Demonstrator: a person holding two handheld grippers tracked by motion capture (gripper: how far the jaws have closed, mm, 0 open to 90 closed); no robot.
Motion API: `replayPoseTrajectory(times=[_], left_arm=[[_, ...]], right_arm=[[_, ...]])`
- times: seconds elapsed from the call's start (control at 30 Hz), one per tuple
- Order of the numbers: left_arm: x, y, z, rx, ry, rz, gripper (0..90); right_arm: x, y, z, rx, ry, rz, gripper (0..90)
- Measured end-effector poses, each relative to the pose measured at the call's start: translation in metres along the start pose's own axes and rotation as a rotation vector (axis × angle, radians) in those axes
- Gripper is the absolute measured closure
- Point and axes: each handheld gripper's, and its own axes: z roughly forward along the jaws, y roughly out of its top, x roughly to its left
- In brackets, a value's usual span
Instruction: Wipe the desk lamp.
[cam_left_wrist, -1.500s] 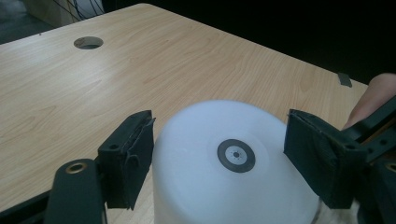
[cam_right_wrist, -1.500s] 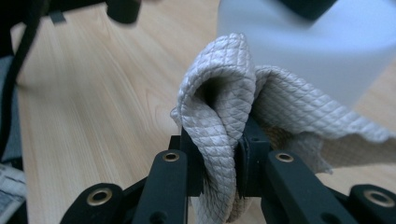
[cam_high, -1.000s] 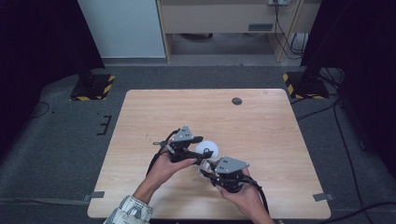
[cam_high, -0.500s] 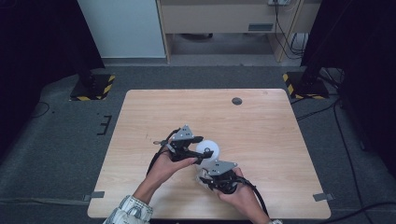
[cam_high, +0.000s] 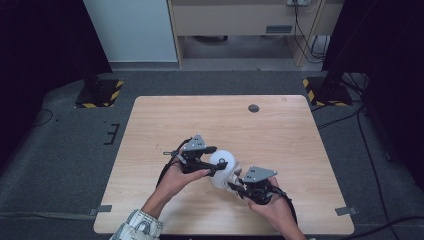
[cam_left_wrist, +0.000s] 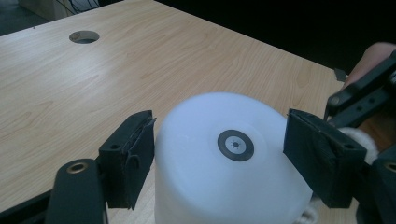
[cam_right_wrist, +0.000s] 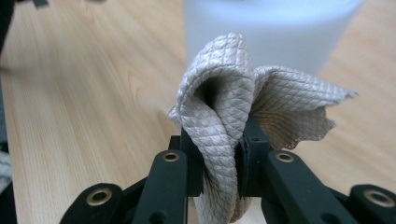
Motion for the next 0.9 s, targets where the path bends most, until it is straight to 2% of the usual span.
replayPoseTrajectory(times=[0.13,0.27,0.47,0.53,0.7,0.77,0.9], left_arm=[[0.001,0.0,0.0,0.0,-0.003,-0.006,24.2],[0.001,0.0,0.0,0.0,-0.002,-0.013,24.3],[0.001,0.0,0.0,0.003,0.0,-0.008,24.4],[0.001,0.001,0.0,0.008,0.0,-0.005,24.4],[0.001,0.001,0.0,0.01,0.002,-0.002,24.4],[0.0,0.002,-0.001,0.013,0.005,0.002,24.5],[0.0,0.002,0.0,0.012,0.005,-0.003,24.4]], right_arm=[[-0.001,0.01,-0.009,-0.041,0.0,0.006,76.4],[0.004,0.012,-0.005,-0.041,0.013,-0.003,76.4],[0.012,0.006,0.012,0.009,0.037,-0.038,76.4],[0.012,0.0,0.018,0.044,0.034,-0.045,76.4],[0.001,-0.014,0.019,0.093,-0.002,-0.016,76.4],[-0.004,-0.014,0.014,0.084,-0.023,0.0,76.4],[-0.012,-0.004,-0.002,0.022,-0.047,0.018,76.4]])
